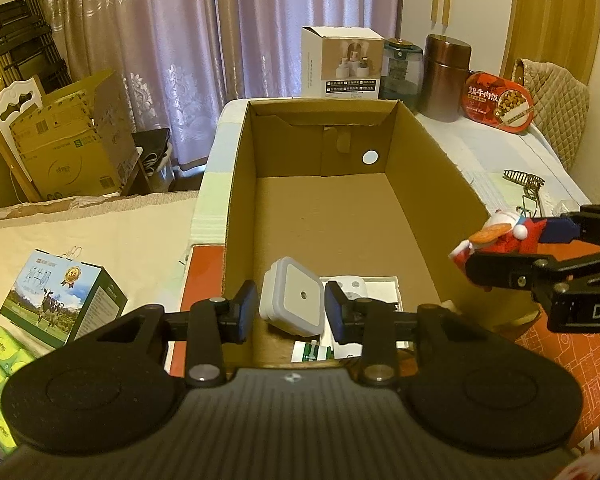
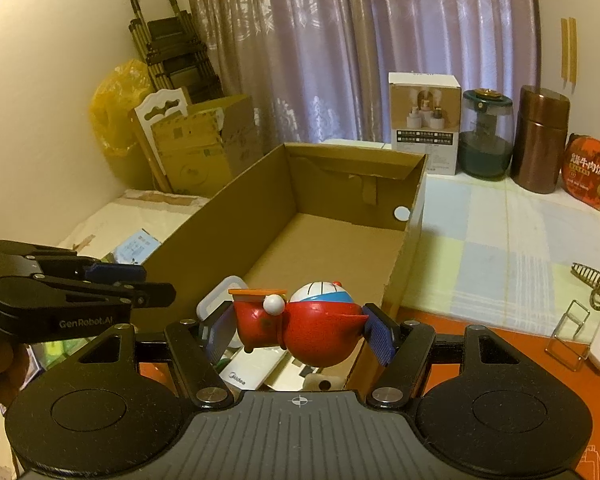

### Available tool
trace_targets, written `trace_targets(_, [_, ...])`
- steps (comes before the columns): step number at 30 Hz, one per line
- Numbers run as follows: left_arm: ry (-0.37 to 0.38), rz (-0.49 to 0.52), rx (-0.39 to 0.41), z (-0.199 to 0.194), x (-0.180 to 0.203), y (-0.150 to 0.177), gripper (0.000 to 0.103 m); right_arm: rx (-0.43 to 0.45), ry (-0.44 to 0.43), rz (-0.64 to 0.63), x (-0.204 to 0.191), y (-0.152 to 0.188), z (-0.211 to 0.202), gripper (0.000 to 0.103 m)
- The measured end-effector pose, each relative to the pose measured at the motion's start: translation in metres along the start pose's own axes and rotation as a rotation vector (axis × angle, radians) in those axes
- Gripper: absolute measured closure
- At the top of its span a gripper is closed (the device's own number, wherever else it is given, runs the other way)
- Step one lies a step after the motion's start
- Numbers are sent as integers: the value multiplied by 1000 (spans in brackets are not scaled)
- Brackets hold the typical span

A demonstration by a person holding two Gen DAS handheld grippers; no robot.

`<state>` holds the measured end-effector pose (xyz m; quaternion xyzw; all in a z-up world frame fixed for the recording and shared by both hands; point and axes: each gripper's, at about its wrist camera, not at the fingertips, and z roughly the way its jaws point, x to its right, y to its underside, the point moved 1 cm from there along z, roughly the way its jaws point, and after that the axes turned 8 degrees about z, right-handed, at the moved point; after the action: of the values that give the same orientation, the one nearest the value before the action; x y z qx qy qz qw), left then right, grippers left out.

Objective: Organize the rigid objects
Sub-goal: 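Lower the red toy figure into the box and open the right tool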

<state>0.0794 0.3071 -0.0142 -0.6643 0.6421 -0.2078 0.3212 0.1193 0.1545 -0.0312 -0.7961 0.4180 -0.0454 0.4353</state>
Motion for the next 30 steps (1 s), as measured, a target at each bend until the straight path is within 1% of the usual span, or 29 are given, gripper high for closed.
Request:
trace_targets(23, [4, -5, 2, -3, 1, -2, 72, -16, -1, -6, 0, 7, 3, 38])
trace_targets(28, [4, -7, 5, -4, 0, -2, 72, 8, -2, -28, -2, 8, 1, 38])
trace_targets(30, [3, -9, 10, -6, 0, -2, 72, 18, 0, -33, -2, 7, -2, 36])
